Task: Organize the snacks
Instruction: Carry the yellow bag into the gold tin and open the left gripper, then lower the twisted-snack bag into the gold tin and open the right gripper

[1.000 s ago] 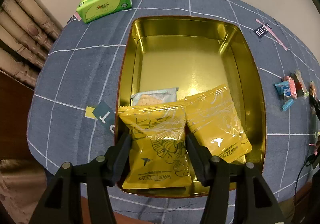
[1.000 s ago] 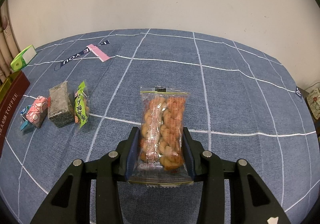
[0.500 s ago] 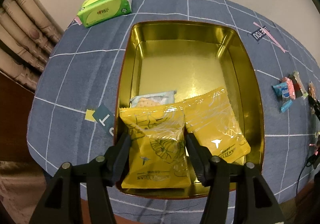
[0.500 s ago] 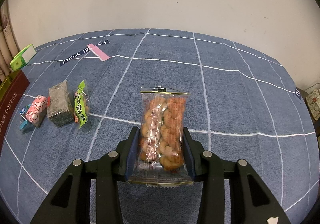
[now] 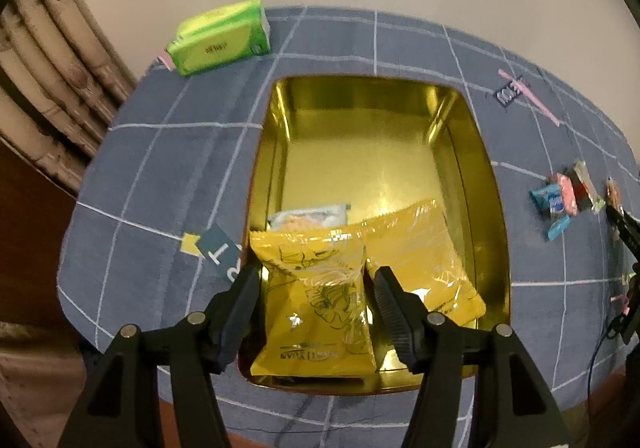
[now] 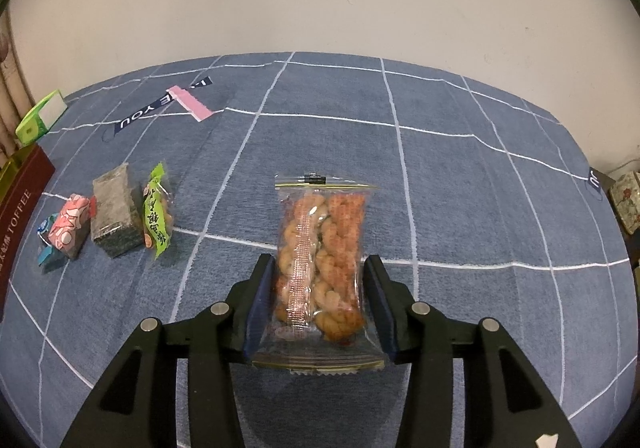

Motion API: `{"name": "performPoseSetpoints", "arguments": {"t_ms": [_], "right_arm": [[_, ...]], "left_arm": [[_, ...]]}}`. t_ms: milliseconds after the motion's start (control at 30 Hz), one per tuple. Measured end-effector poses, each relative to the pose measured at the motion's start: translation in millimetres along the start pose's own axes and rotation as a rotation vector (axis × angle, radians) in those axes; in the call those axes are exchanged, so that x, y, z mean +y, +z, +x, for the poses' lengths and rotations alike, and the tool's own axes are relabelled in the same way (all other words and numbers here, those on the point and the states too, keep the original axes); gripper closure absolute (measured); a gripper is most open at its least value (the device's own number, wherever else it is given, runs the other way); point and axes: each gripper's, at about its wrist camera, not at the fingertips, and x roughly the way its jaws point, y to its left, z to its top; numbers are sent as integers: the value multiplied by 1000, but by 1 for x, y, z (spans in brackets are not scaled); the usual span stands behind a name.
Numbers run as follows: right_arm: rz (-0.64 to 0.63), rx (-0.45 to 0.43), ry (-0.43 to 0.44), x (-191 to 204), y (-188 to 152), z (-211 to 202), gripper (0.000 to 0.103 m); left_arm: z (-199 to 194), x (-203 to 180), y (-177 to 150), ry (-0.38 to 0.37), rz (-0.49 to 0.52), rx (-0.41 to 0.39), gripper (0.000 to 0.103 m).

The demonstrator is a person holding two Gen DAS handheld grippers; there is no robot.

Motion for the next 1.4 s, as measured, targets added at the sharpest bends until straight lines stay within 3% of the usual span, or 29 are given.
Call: {"name": "performPoseSetpoints", "arguments": {"t_ms": [300, 433, 700, 933, 1133, 1400], "right_arm": [[27, 18, -28, 3, 2, 1, 62], [29, 34, -46, 9, 4, 2, 67], [57, 63, -102, 15, 6, 1, 68], [111, 50, -127, 20, 7, -21, 68], [112, 12, -32, 51, 17, -60, 68], [-13, 8, 134, 150, 26, -94, 68]], "left_arm": [[-31, -2, -14, 45, -4, -134, 42], [-37, 10, -20, 63, -57, -158, 42], [-49, 36, -44, 145, -152, -207, 42], [-43, 54, -62, 167, -205, -186, 42], [-44, 68, -70, 155, -265, -181, 42], [-40, 82, -78, 154, -319, -150, 42]]}}
